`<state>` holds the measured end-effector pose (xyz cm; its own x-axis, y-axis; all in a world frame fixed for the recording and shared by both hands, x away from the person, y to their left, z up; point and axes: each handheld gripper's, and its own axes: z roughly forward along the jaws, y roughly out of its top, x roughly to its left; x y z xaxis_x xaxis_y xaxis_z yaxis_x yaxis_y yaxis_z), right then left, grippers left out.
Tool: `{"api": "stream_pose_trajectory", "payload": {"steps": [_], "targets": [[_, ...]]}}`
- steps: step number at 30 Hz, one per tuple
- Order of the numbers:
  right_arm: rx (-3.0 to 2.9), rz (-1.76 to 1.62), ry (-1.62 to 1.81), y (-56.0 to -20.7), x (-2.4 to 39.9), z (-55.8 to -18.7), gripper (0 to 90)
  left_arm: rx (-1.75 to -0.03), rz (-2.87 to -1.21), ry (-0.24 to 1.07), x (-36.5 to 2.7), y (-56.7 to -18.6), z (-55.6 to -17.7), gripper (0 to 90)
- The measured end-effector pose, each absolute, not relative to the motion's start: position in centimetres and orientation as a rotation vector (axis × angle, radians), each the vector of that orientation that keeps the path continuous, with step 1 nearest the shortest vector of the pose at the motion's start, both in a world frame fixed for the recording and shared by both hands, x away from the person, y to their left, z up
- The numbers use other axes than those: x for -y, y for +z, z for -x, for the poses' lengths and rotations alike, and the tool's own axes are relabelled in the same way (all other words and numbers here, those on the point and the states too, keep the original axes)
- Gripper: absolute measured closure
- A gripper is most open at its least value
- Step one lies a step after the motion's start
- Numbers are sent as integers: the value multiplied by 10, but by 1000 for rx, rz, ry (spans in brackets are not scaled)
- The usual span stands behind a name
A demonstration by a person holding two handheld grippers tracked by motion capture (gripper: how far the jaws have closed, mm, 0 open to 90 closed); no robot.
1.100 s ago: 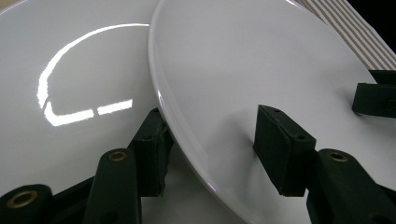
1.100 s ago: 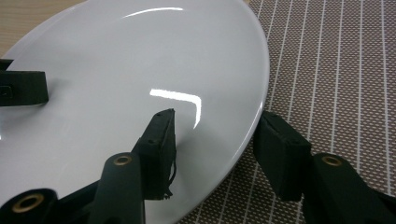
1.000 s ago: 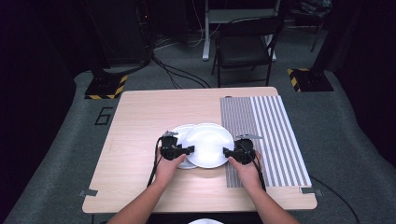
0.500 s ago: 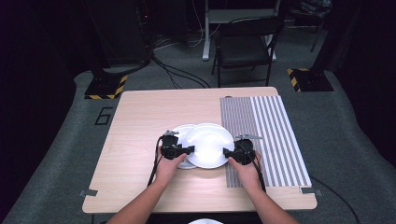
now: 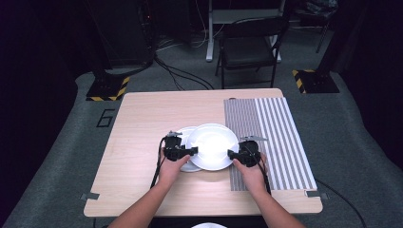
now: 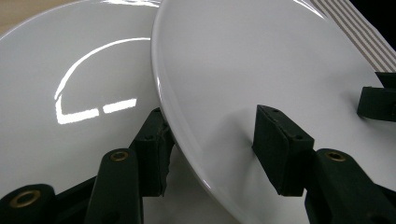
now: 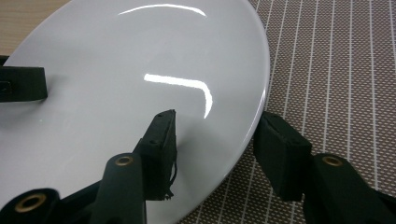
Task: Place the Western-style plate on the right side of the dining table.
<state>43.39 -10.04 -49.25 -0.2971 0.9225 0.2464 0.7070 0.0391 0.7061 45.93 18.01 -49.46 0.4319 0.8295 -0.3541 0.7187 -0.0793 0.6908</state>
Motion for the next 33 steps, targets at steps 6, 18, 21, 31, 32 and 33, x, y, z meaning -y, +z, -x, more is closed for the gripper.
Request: {"api": "stream_pose_trajectory", "payload": {"steps": [6, 18, 21, 31, 32, 33], "targets": [[-2022, -1657, 1126, -485, 103, -434, 494, -1321, -1831, 174, -176, -487, -463, 479], [-1975, -1672, 1161, -478, 113, -436, 494, -1315, -1848, 184, -165, -479, -469, 479], [-1964, -1676, 1173, -477, 116, -436, 494, -1313, -1854, 187, -161, -477, -471, 479], [-1935, -1686, 1171, -473, 127, -438, 492, -1310, -1867, 179, -149, -476, -475, 477], [-1934, -1686, 1171, -473, 128, -439, 492, -1306, -1868, 176, -148, -476, -475, 477], [-1929, -1695, 1173, -473, 129, -439, 492, -1306, -1868, 178, -147, -476, -475, 478]]}}
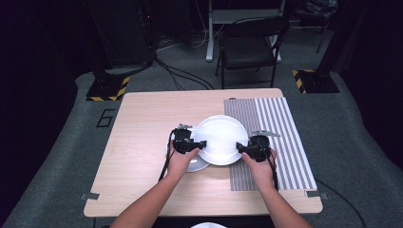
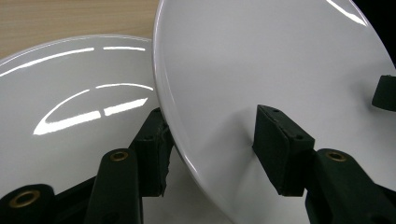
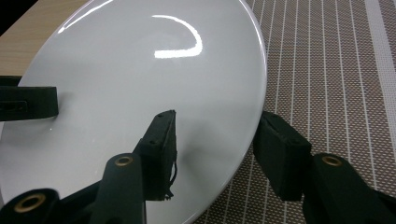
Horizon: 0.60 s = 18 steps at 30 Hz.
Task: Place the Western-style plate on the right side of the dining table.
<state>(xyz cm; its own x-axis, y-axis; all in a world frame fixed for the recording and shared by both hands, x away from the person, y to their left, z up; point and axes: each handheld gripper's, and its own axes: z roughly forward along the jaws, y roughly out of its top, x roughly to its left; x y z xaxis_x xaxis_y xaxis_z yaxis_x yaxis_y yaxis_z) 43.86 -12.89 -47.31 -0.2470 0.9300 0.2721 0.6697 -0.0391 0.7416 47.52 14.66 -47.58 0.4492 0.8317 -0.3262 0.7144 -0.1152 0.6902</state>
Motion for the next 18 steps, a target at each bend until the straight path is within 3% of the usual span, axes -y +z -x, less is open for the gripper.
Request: {"api": "stream_pose_trajectory", "payload": {"steps": [18], "targets": [[-1936, -1693, 1139, -473, 140, -440, 492, -1294, -1862, 169, -135, -472, -481, 479]]}}
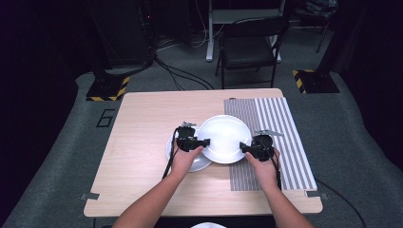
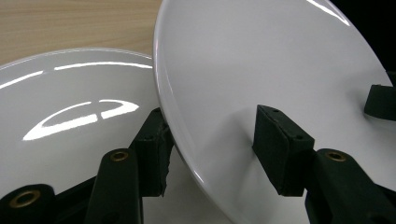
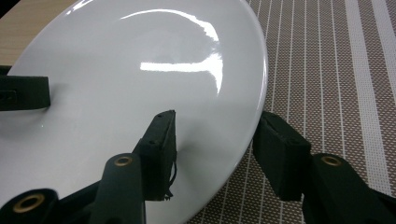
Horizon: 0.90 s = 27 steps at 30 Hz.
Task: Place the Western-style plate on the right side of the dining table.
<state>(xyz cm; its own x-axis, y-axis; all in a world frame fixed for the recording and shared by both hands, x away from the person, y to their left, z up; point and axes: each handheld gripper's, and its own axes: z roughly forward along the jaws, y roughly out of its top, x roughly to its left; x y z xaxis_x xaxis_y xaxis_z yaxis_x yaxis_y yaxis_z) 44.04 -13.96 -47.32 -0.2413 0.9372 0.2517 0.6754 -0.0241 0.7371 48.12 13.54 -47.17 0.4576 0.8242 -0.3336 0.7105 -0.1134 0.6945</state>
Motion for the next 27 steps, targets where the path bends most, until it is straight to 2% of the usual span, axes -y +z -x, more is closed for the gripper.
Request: {"api": "stream_pose_trajectory", "payload": {"steps": [27], "targets": [[-1875, -1721, 1153, -467, 164, -432, 498, -1245, -1870, 128, -111, -469, -489, 478]]}}
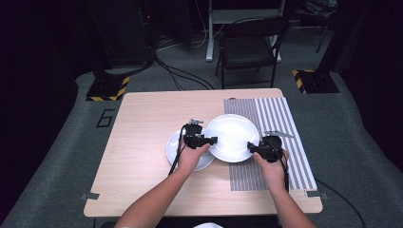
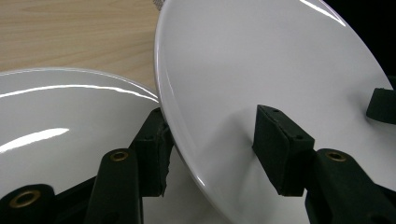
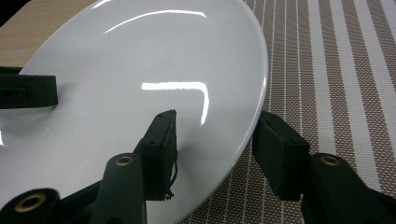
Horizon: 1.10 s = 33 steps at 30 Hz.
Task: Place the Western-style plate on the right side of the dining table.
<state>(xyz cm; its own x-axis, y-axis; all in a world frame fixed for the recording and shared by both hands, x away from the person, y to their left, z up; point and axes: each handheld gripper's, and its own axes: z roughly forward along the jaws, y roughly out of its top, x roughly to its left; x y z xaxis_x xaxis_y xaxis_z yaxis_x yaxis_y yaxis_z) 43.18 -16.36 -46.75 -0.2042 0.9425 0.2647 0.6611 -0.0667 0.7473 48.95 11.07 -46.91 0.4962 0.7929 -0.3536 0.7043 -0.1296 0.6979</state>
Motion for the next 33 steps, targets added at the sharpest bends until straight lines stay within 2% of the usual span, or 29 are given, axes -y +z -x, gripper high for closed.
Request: {"api": "stream_pose_trajectory", "payload": {"steps": [33], "targets": [[-1757, -1771, 1119, -465, 196, -408, 498, -1163, -1901, 60, -73, -469, -493, 479]]}}
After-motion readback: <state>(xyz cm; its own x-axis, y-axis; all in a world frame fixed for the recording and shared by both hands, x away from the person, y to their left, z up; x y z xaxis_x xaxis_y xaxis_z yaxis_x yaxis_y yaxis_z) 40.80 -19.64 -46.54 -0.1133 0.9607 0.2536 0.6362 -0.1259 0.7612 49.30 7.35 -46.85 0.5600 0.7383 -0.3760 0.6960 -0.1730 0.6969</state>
